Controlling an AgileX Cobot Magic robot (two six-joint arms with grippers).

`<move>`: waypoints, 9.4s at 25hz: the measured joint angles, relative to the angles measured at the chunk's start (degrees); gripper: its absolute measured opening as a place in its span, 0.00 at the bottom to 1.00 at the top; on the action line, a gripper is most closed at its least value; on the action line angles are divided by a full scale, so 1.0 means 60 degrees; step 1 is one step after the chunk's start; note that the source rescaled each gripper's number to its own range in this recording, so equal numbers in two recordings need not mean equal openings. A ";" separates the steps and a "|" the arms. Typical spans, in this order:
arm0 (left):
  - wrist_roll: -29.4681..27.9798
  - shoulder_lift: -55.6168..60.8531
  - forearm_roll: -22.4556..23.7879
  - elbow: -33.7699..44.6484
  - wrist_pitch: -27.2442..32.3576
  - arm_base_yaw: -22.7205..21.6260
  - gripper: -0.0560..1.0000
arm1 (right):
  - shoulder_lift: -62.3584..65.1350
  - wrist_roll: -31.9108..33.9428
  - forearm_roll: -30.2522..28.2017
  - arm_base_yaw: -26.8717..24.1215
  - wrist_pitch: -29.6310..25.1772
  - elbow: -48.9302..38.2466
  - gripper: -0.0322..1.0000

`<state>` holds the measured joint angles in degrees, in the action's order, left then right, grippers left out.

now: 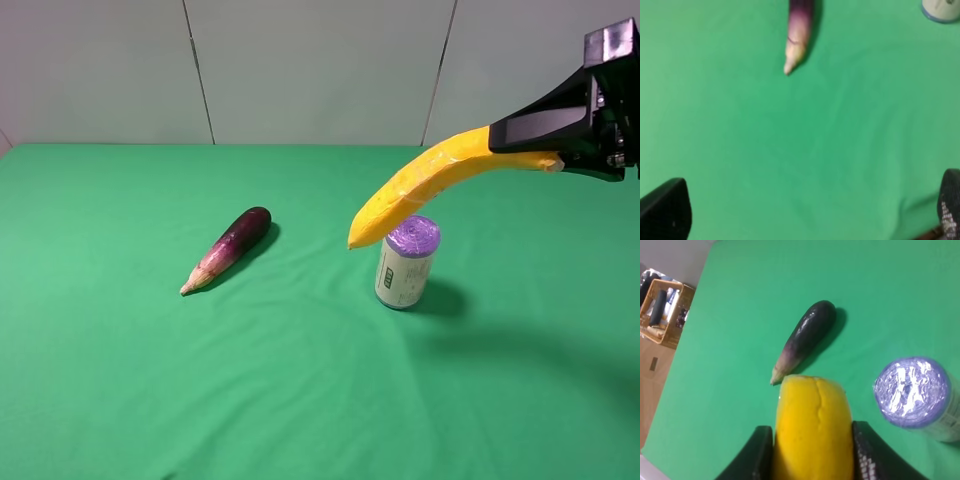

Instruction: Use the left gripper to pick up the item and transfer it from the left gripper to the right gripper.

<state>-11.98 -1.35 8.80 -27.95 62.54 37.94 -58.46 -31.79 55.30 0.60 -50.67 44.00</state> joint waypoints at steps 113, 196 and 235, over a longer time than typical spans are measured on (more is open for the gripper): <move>-0.0009 0.0291 0.0242 0.0043 -0.0103 -0.7523 0.98 | -0.8853 -0.1543 0.1899 -0.3670 0.1006 0.1754 0.99; -0.0009 0.0291 0.0252 0.0043 -0.0103 -0.7523 0.98 | 0.6448 0.4048 -0.7823 -0.0561 -0.2283 -0.0849 1.00; -0.0009 0.0291 0.0252 0.0043 -0.0103 -0.7523 0.98 | 0.9773 0.4048 -0.8128 -0.0561 -0.1256 -0.2581 1.00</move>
<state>-12.04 0.39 10.31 -27.69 61.92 -7.20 0.18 -7.50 6.53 -2.77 -58.20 28.51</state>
